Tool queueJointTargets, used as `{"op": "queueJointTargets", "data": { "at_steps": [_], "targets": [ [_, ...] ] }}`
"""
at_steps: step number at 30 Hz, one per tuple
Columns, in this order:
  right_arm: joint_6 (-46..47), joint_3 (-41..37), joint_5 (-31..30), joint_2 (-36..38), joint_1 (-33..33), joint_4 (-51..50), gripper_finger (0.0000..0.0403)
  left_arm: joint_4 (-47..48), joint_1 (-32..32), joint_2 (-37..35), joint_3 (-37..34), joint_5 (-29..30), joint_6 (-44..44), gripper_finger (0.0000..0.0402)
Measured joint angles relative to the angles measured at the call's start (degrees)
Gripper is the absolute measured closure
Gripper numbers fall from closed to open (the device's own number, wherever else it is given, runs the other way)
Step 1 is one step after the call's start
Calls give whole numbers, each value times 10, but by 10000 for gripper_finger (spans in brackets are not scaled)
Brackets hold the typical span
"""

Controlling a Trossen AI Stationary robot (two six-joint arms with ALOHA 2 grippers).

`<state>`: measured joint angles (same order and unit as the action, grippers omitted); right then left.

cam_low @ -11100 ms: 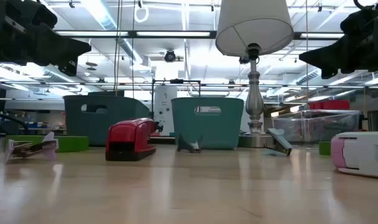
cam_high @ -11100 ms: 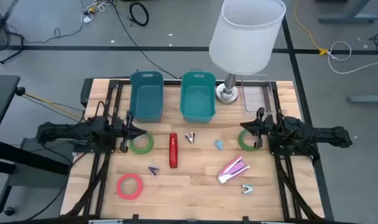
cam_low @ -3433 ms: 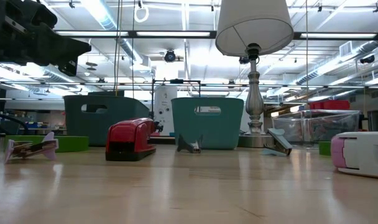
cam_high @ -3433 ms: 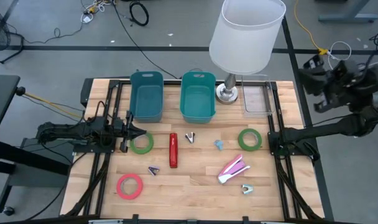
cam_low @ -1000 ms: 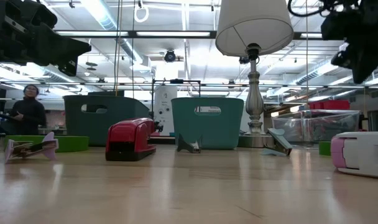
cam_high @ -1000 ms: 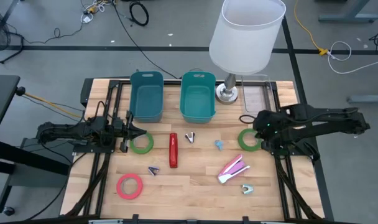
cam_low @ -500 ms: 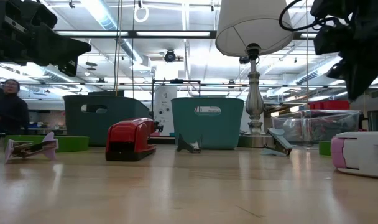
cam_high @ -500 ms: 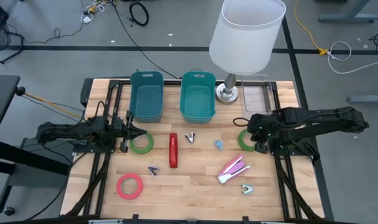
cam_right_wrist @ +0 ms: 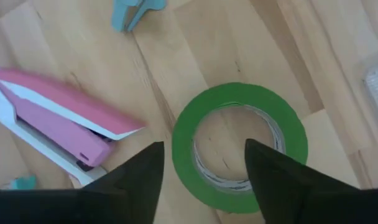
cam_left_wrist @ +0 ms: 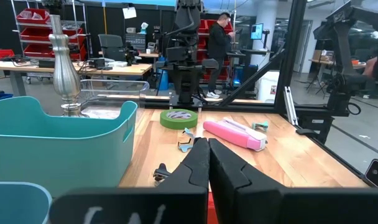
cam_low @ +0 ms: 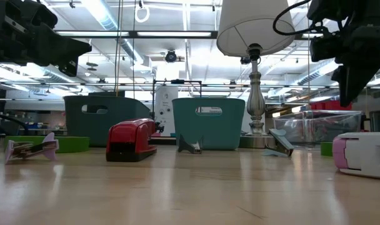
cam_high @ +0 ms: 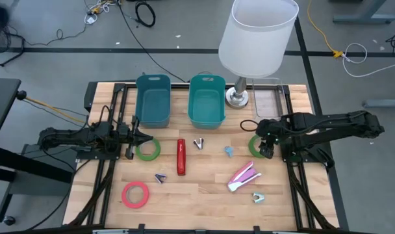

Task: Pick and place Stapler, Stapler remover, tape
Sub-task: Put the green tape into the green bin

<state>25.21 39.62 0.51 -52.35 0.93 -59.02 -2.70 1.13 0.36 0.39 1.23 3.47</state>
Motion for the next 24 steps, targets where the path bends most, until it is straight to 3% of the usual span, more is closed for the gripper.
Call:
{"op": "queueJointTargets", "data": {
  "at_steps": [7, 24],
  "targets": [
    [54, 0, 0, -27, 0, 9, 151, 0, 0, 0, 0, 0, 0, 399],
    [112, 0, -16, -154, 0, 53, 168, 0, 0, 0, 0, 0, 0, 399]
  ]
}}
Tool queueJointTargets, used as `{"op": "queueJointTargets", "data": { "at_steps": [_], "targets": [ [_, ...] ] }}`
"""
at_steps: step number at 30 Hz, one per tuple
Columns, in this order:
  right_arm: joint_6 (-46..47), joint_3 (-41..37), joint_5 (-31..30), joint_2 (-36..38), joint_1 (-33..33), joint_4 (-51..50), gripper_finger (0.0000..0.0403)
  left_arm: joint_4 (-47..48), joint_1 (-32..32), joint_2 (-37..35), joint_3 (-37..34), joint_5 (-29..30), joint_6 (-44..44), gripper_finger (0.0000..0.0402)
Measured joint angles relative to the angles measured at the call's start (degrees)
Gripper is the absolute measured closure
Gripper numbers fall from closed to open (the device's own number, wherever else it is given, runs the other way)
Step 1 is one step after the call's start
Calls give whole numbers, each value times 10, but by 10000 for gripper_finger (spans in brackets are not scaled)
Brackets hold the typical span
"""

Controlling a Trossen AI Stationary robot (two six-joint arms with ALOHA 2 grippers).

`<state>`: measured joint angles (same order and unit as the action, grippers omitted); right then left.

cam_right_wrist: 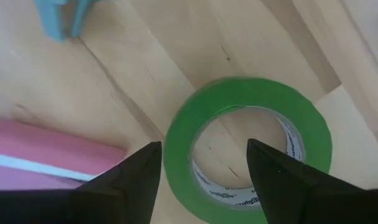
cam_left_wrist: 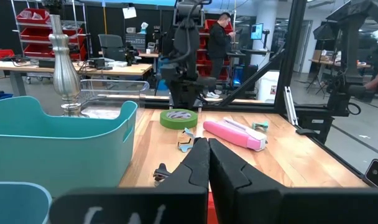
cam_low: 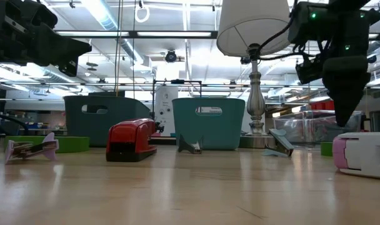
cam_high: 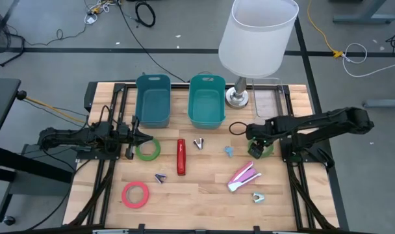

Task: Pick and place Stapler, Stapler remover, tape
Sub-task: Put the green tape into the green bin

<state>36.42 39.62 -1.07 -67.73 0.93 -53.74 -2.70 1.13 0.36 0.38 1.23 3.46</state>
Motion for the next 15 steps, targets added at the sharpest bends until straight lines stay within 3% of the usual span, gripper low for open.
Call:
{"op": "queueJointTargets", "data": {
  "at_steps": [15],
  "targets": [
    [41, 0, 0, -92, 0, 31, 167, 0, 0, 0, 0, 0, 0, 399]
  ]
}}
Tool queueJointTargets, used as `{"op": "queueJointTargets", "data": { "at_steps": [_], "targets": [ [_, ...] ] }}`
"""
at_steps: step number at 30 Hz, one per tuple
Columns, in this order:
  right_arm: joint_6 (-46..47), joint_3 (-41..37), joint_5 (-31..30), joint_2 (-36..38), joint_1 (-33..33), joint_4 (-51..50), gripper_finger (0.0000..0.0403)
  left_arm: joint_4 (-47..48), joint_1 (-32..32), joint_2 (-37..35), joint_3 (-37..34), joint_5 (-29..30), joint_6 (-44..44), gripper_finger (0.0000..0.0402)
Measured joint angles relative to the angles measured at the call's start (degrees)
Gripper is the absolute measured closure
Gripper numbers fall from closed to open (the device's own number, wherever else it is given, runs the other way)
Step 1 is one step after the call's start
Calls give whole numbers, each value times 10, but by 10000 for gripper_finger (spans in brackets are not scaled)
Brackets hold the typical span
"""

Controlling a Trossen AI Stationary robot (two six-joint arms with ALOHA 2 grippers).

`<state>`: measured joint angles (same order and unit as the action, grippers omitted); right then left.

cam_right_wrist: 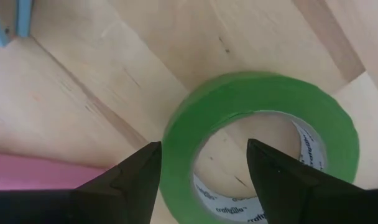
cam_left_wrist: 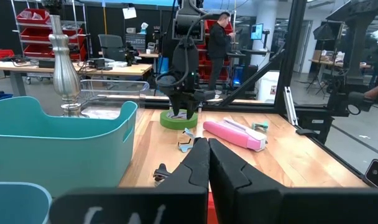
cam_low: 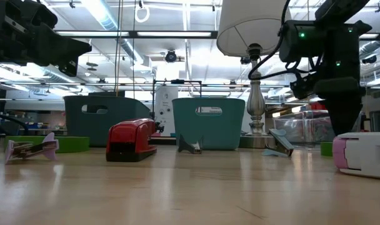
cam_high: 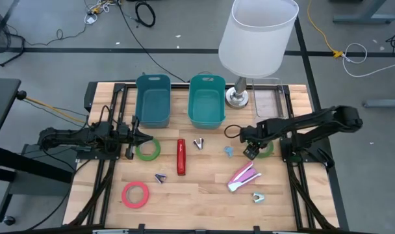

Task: Pick and place Stapler, Stapler remover, tape
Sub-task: Put the green tape into the green bin

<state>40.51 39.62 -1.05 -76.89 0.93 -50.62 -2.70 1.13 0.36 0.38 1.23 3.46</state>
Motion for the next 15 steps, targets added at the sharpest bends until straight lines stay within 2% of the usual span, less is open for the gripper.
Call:
{"op": "queueJointTargets", "data": {
  "at_steps": [15],
  "targets": [
    [74, 0, 0, -69, -1, 48, 167, 0, 0, 0, 0, 0, 0, 399]
  ]
}}
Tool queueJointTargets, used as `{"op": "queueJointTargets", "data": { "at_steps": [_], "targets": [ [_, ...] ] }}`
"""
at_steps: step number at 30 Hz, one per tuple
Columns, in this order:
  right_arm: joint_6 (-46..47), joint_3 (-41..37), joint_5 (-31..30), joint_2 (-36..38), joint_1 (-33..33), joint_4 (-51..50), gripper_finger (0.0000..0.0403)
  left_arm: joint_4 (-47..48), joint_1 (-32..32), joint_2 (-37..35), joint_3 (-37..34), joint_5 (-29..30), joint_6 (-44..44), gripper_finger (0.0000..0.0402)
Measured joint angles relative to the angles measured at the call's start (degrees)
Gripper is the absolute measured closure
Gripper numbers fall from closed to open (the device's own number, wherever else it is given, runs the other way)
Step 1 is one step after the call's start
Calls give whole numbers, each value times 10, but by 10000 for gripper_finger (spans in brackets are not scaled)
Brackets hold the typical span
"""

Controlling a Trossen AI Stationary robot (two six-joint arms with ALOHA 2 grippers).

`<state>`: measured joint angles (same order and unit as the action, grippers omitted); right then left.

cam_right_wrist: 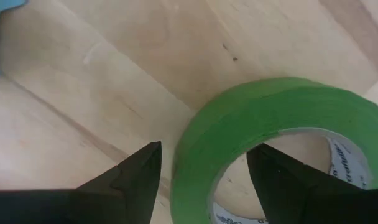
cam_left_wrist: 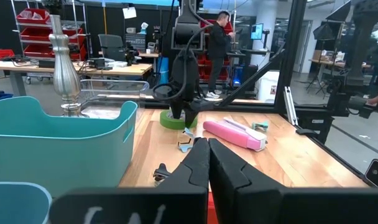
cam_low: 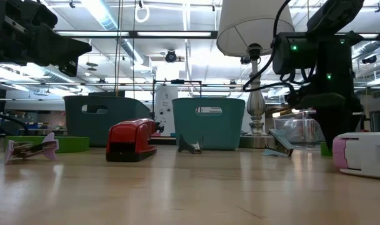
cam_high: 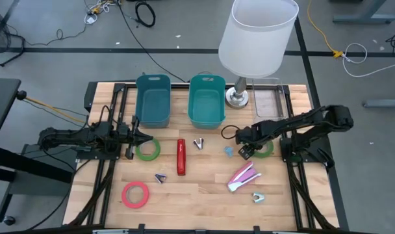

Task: Pick and place Stapler, Stapler remover, tape
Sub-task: Put the green tape into the green bin

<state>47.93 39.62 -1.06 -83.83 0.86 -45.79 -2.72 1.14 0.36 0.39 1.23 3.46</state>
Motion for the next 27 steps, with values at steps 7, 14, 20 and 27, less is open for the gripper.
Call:
{"op": "queueJointTargets", "data": {
  "at_steps": [7, 14, 20, 27],
  "targets": [
    [16, 0, -1, -16, -8, 17, 170, 0, 0, 0, 0, 0, 0, 399],
    [38, 0, -1, -16, -19, 19, 208, 0, 0, 0, 0, 0, 0, 399],
    [41, 0, 1, -16, -21, 20, 255, 0, 0, 0, 0, 0, 0, 399],
    [41, 0, 3, -16, -21, 20, 297, 0, 0, 0, 0, 0, 0, 399]
  ]
}}
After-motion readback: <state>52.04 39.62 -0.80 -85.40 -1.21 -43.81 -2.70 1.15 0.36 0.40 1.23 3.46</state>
